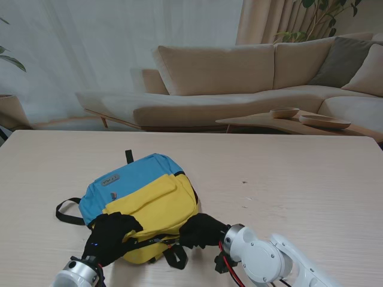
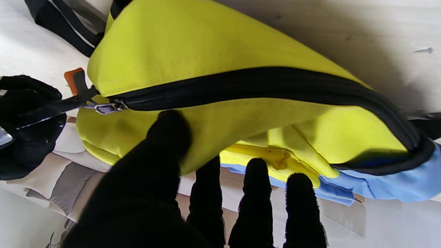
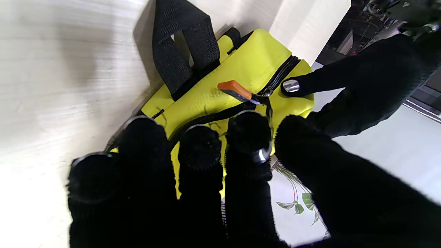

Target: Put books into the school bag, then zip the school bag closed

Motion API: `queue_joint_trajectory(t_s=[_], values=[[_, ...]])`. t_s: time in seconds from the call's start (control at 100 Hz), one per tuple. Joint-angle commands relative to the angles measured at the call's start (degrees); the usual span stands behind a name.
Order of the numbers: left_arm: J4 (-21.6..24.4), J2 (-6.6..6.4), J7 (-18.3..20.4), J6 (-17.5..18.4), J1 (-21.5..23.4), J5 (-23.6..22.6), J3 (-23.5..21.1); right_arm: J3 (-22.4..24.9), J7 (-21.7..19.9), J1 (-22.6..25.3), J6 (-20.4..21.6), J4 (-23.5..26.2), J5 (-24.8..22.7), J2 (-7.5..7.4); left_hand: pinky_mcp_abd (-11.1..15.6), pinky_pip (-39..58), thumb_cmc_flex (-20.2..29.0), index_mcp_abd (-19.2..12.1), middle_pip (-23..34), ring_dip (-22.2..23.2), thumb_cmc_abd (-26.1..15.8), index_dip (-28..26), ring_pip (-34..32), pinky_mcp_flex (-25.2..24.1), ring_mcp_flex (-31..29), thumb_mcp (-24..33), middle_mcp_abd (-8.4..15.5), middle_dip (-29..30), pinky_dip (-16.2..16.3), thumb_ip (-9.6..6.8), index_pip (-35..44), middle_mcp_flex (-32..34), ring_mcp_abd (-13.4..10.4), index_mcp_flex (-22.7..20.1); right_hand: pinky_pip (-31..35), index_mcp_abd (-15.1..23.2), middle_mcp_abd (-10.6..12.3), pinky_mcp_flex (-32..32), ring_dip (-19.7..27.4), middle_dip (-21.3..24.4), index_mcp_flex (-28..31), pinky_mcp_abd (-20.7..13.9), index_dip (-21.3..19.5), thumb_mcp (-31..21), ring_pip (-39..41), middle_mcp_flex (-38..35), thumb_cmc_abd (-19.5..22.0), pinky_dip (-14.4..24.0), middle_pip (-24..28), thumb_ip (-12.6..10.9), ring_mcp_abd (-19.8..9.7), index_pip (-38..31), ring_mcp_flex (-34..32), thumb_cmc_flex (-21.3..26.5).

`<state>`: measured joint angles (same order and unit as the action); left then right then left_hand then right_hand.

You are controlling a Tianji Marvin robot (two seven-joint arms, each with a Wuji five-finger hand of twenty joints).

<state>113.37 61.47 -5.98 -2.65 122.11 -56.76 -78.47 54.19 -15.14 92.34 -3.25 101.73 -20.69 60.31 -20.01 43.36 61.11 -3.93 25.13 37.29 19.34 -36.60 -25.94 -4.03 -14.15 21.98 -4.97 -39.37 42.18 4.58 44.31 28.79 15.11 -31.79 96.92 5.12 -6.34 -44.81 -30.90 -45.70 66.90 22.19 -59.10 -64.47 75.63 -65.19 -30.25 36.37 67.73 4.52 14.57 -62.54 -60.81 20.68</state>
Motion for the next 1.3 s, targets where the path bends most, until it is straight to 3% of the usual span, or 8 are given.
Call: queue_joint_trajectory(t_s=[0.0,0.07,0.15,0.39,1.09,1.17,1.22,1.29], values=[[-0.01,0.74,0.50,-0.19,-0.16,0.98,0.10,0.34,-0.82,0.55,0.16,-0.09,0.07,0.35,-1.96,3.51,7.55,-2.63,-1.40,1.41,-3.78,-4.76,-2.58,0.03,-2.26,1.59,-0.24,-8.57,-0.35,0.64,6.94,6.30,1.44,-6.26,4.57,0.18,-0.45,-0.25,0.09,-0.01,2.65,0.19,0.32,1.45,0.73,-0.70,0.84,0.02,1.08,-1.23,1.61,-1.23,-2.21,-2.42],[-0.15,0.78,0.30,-0.12,-0.28,1.17,0.13,0.94,-0.99,0.54,0.23,-0.28,0.15,0.34,-2.54,5.38,11.48,-3.52,-5.90,1.92,-2.84,-15.57,-4.55,0.83,-4.70,-0.56,0.41,-16.29,-0.77,0.62,12.88,14.65,1.95,-8.07,4.64,0.27,-0.35,-0.41,0.07,-0.03,2.73,0.23,0.25,1.43,0.81,-0.78,0.96,0.05,1.18,-1.27,1.54,-1.35,-2.33,-2.45],[0.10,0.81,0.23,-0.06,0.08,1.23,-0.16,1.84,-1.24,0.45,0.21,-0.61,0.12,0.33,-3.16,7.36,12.81,-3.75,-2.38,2.84,-2.85,-27.38,-7.02,1.65,-7.35,-0.12,0.16,-20.75,-1.14,1.01,16.15,19.02,2.54,-8.83,4.81,0.20,-0.08,-0.69,0.02,-0.23,2.96,0.09,-0.51,1.41,1.10,-1.06,1.41,0.07,1.71,-1.72,1.31,-2.12,-2.70,-2.81],[1.38,1.00,-0.73,-0.09,2.89,0.22,-2.15,5.52,-2.69,-0.04,-0.22,-2.39,-0.05,0.18,-3.62,9.19,11.70,-3.90,8.58,4.05,-1.08,-37.86,-10.14,2.03,-8.90,4.33,-1.32,-23.88,-1.73,1.94,18.85,20.38,2.95,-9.93,5.38,0.51,0.45,-1.67,0.03,-0.91,4.18,0.52,-3.40,2.02,1.97,-2.33,1.90,0.08,3.09,-2.17,1.18,-4.73,-3.78,-3.31],[0.74,2.65,-10.55,0.47,10.16,-1.22,-10.63,7.19,0.18,-5.10,-5.14,-7.49,1.15,1.58,-3.62,8.98,11.51,-5.24,5.22,3.41,-1.95,-38.73,-8.92,1.40,-7.84,3.08,-0.20,-22.18,-1.76,1.98,17.67,19.61,3.28,-9.26,5.12,0.49,-0.12,-1.09,0.23,-0.89,3.85,0.51,-4.27,2.20,1.69,-1.62,1.85,-0.12,2.40,-2.03,1.64,-3.63,-2.86,-3.07],[1.51,2.57,-8.53,0.72,10.39,-0.38,-11.23,7.16,-0.13,-4.83,-4.71,-7.08,1.20,1.47,-2.94,6.95,11.48,-5.56,-0.58,2.03,-2.09,-31.02,-6.43,0.38,-6.07,1.07,0.29,-20.87,-2.28,1.39,11.91,17.69,2.82,-5.40,5.10,0.56,-0.01,-1.07,0.22,-0.85,3.87,0.52,-4.25,2.26,1.67,-1.62,2.01,-0.11,2.34,-2.00,1.63,-3.53,-2.85,-3.11],[2.40,2.36,-6.54,1.08,10.61,-0.51,-11.35,7.15,-0.27,-4.63,-4.50,-6.82,1.14,1.41,-2.61,5.29,5.31,-6.58,-5.09,0.83,1.65,-23.00,-4.19,-0.24,-4.52,7.98,0.83,-19.73,-2.47,1.64,7.47,14.33,2.15,1.45,5.10,0.57,-0.01,-1.07,0.22,-0.82,3.89,0.52,-4.26,2.26,1.65,-1.65,1.94,-0.11,2.30,-2.01,1.52,-3.49,-2.94,-3.11],[4.19,1.86,-3.21,1.45,11.23,-1.96,-11.39,7.13,-0.39,-4.31,-4.32,-6.47,1.06,1.35,-1.81,2.43,-7.99,-3.51,3.66,-0.51,2.24,-10.31,-0.91,-1.17,-1.88,15.51,2.16,-2.58,-2.73,0.21,-0.02,1.94,0.84,10.02,5.09,0.57,-0.03,-1.07,0.24,-0.78,3.90,0.52,-4.30,2.28,1.60,-1.64,1.96,-0.10,2.27,-2.00,1.43,-3.45,-2.98,-3.15]])
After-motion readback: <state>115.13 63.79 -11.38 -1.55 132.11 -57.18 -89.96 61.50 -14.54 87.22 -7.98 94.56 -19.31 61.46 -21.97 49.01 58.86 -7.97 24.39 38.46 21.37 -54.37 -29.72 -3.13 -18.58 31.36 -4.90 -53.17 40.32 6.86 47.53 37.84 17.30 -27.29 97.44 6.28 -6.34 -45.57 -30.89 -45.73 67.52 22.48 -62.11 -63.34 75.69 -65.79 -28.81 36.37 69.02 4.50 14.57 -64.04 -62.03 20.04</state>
